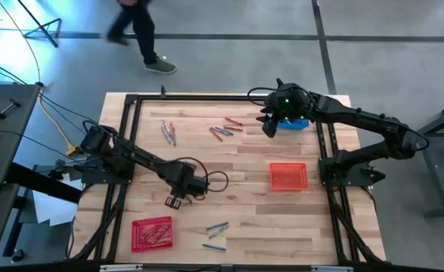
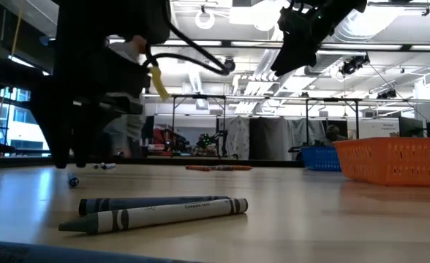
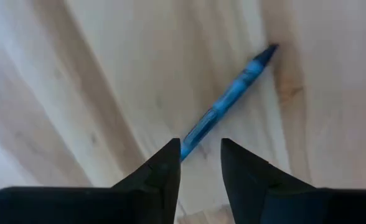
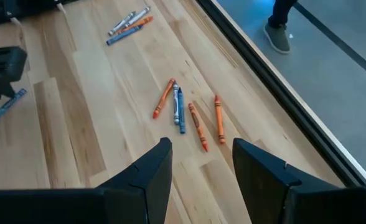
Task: Sort crayons
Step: Put the blue crayon into the orange bin
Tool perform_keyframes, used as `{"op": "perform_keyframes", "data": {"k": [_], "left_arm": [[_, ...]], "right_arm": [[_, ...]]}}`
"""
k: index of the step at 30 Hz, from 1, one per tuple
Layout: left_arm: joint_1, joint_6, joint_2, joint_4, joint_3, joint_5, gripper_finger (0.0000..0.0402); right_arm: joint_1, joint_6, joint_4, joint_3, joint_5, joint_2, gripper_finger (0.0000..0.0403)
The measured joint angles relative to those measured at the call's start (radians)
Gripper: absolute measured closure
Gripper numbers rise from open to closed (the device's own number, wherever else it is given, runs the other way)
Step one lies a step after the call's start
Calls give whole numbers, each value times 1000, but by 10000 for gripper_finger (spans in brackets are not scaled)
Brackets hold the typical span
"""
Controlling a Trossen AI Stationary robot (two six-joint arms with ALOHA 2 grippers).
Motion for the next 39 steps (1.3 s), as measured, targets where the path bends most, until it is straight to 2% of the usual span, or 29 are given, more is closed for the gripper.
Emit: {"op": "perform_keyframes", "data": {"k": [9,17,23,29,34,37,39], "left_arm": [[-41,143,11,70,0,-12,311],[-46,165,86,80,6,-38,312],[-45,86,106,76,8,-33,332],[-35,-61,107,69,17,-21,392],[-16,-221,108,59,44,-7,398],[-5,-244,114,33,72,-7,399],[-4,-245,118,26,98,-53,400]], "right_arm": [[0,39,-10,0,-1,0,242],[0,57,-18,0,-1,0,242],[0,57,-19,0,-1,-1,242],[0,57,-23,0,-1,-1,242],[0,57,-25,0,-1,-1,242],[0,68,-26,0,-1,-1,242],[0,75,-36,0,-1,-1,242]]}}
